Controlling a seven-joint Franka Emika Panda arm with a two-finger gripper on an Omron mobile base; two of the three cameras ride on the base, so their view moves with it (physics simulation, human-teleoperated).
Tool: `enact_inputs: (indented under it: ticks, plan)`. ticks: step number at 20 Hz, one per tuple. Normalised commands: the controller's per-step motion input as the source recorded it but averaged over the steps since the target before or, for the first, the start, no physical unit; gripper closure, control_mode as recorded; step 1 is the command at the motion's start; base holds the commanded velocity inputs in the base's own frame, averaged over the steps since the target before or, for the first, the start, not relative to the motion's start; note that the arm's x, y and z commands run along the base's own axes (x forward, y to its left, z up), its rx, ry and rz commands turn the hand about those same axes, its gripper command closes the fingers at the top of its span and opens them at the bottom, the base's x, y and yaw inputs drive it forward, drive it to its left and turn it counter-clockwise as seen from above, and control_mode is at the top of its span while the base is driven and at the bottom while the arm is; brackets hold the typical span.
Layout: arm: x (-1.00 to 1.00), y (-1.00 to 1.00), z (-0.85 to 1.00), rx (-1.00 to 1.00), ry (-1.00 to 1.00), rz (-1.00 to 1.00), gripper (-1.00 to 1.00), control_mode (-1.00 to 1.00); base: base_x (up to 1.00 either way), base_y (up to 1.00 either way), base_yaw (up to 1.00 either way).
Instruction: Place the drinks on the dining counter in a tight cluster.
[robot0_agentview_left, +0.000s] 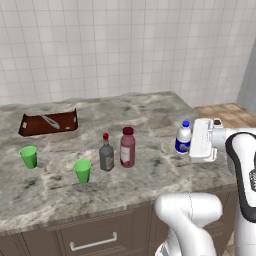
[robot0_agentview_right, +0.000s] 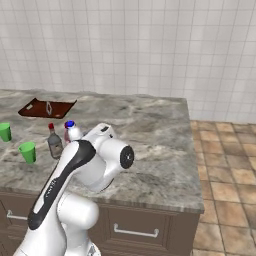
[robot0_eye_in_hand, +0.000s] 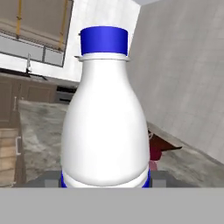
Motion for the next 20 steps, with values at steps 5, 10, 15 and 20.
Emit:
enact_inputs:
  ticks: [5,10,15,20]
  plan:
    - [0.86,0.16,0.0,-0.07,0.27,0.19,1.0,-1.0,0.0,0.0,0.0]
    - [0.88,0.05,-0.25,-0.01,0.11,0.18,1.0,-1.0,0.0,0.0,0.0]
    - [0.27,-0.16,-0.11,0.0,0.03,0.1,1.0,-1.0,0.0,0.0,0.0]
    - [0.15,-0.07,-0.35,0.0,0.07,0.0,1.0,-1.0,0.0,0.0,0.0]
